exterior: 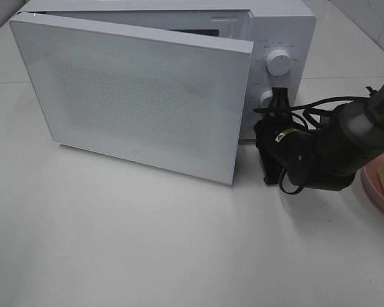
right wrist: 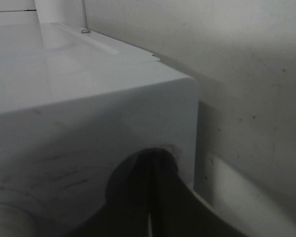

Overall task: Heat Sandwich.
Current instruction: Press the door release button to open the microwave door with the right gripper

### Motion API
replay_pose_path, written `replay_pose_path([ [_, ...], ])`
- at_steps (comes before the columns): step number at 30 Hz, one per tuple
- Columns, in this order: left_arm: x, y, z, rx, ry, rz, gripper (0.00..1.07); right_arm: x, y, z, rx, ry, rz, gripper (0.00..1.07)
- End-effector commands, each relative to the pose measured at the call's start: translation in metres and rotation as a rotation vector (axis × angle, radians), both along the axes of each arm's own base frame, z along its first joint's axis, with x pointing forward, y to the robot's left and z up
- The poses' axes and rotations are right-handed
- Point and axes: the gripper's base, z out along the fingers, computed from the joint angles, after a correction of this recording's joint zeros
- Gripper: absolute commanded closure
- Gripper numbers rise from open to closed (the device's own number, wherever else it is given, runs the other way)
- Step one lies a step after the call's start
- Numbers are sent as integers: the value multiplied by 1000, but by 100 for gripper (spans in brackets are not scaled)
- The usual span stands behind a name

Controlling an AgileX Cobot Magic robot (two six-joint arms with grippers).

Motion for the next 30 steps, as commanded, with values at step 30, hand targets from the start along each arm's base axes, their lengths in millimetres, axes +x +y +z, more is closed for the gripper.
replay_pose_path([
  [30,-3,0,0,-3,-29,-1,9,25,7,28,16,-170,45,107],
])
